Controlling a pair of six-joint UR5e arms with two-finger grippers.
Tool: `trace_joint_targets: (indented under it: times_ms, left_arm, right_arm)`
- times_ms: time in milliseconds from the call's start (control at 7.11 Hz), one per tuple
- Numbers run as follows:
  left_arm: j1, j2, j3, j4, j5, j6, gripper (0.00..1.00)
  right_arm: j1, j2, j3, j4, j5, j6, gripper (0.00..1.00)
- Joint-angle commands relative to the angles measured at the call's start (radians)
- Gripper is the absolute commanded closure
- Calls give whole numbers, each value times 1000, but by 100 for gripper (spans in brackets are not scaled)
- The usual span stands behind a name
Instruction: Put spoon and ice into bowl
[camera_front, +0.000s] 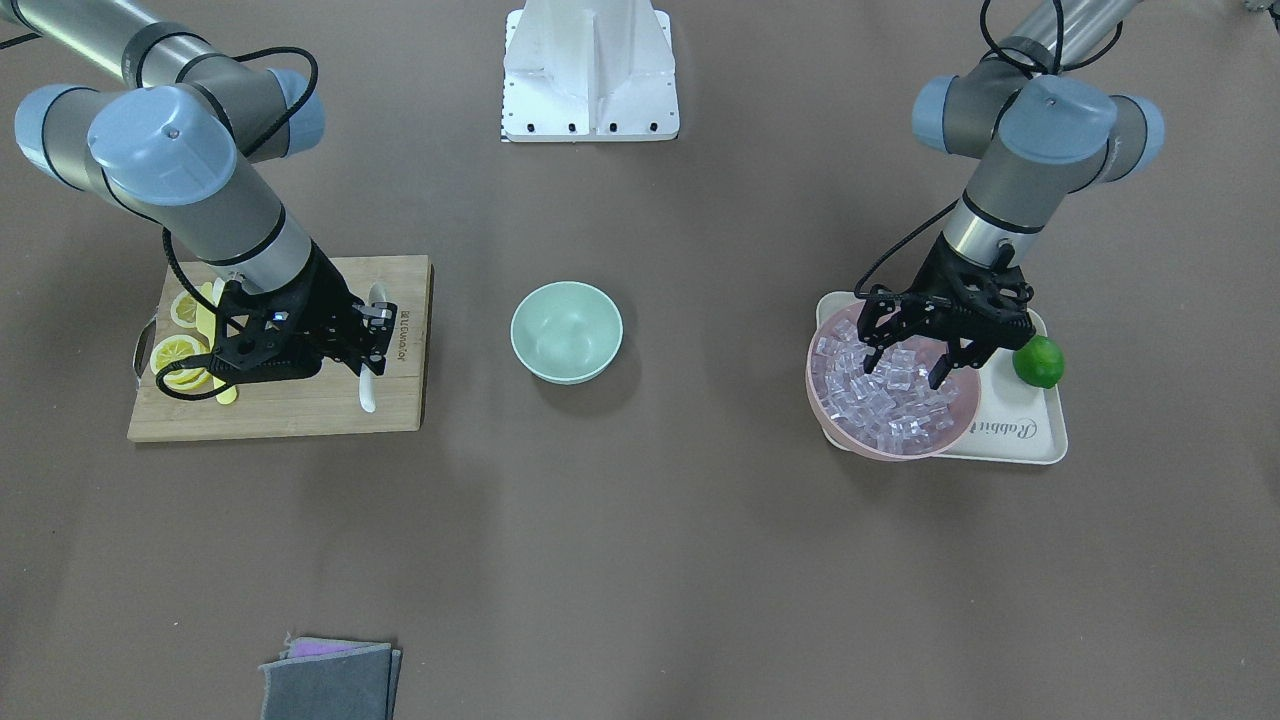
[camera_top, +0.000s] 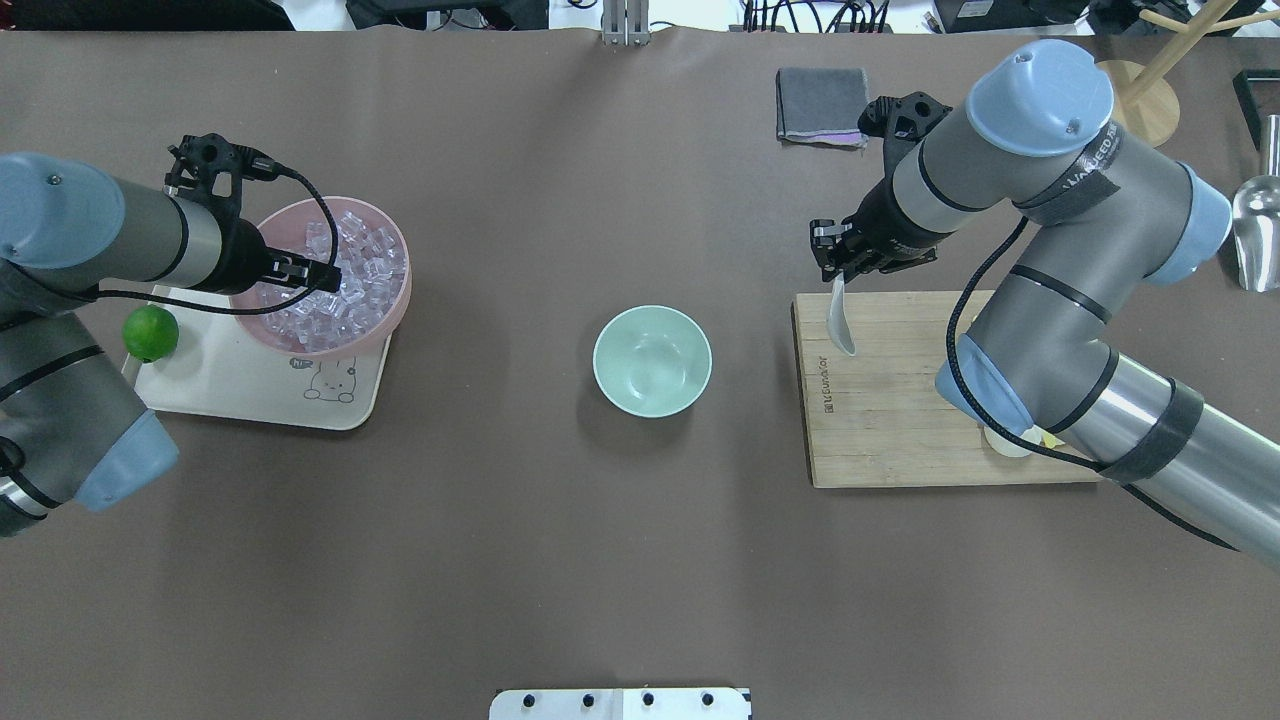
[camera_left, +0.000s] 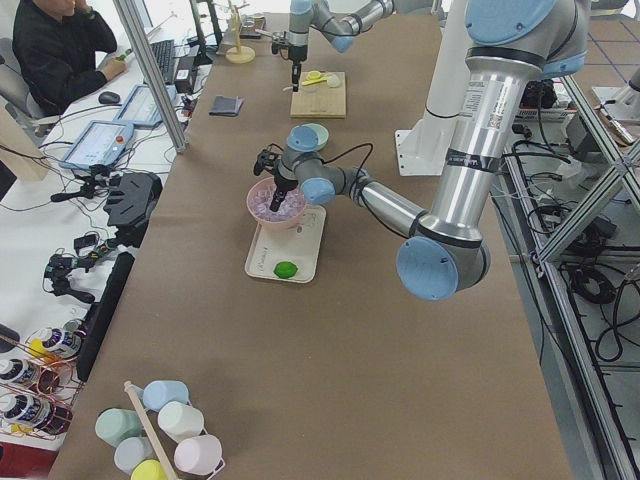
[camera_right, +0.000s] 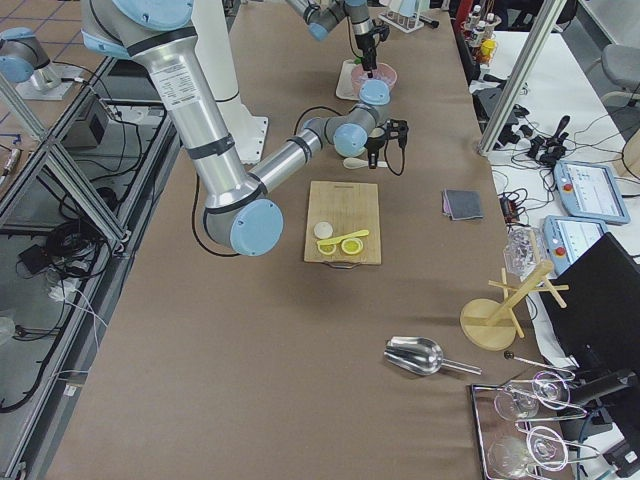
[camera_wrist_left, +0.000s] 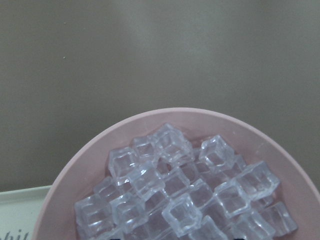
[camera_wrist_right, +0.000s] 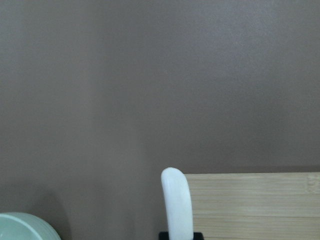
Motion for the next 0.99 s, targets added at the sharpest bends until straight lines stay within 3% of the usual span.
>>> trace_joint_targets:
  times_ms: [0,281,422,704,844]
  left_arm:
    - [9,18,-6,0,0,-1,21]
    - [25,18,-7,3,-8,-3,30]
    - [26,17,-7,3,-10,-3,41]
    - [26,20,-7,6,-11,-3,74]
    - [26,21,-9,6,-13,-3,99]
  right_arm:
    - [-1,6,-2,0,-2,1,100]
    - [-1,11,-5,0,-5,1,100]
    - [-1,11,-5,0,-6,1,100]
    - [-3,11,-5,0,-6,2,100]
    - [-6,12,-5,0,-8,2,100]
